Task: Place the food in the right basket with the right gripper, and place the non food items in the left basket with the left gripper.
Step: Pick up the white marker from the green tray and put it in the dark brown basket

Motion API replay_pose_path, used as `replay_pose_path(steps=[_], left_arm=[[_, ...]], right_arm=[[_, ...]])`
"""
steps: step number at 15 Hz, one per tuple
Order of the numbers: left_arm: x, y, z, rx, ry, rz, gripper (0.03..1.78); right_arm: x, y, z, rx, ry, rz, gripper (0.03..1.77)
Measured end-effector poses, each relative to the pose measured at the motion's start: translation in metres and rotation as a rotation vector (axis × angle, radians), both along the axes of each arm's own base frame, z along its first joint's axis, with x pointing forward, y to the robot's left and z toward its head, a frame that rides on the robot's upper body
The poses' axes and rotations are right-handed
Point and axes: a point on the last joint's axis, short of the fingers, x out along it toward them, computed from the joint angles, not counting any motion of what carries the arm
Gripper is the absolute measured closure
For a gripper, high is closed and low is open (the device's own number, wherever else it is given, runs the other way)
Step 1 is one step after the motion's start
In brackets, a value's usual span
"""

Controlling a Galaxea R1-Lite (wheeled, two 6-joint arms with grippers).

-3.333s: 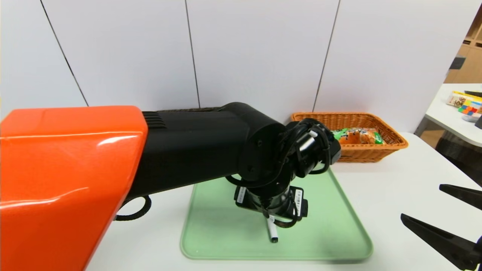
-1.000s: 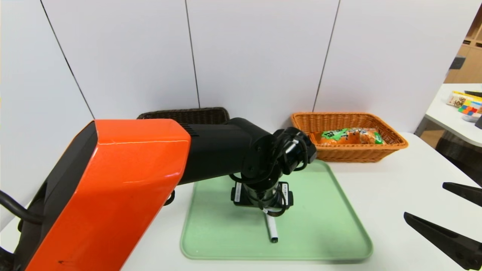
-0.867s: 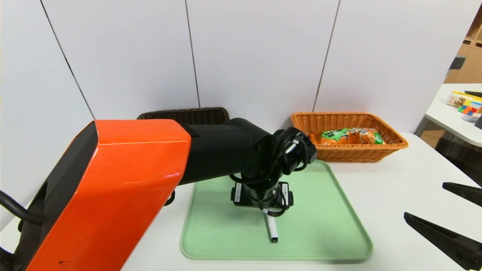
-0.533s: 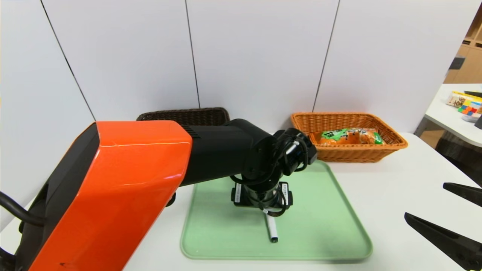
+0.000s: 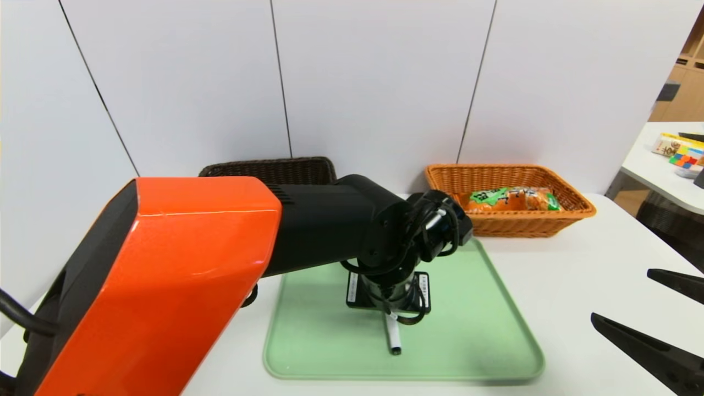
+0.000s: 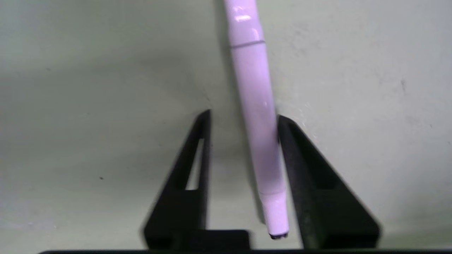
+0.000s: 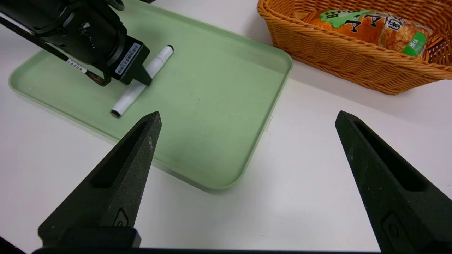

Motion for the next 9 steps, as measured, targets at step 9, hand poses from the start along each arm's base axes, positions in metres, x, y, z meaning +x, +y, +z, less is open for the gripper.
replay_pose_path(steps=[9], left_arm=[[-0.031, 0.0, 0.044, -0.059, -0.085, -0.077, 1.65]], right_arm=[[-0.001, 0.0, 0.0, 0.002, -0.001, -0.002, 0.1]])
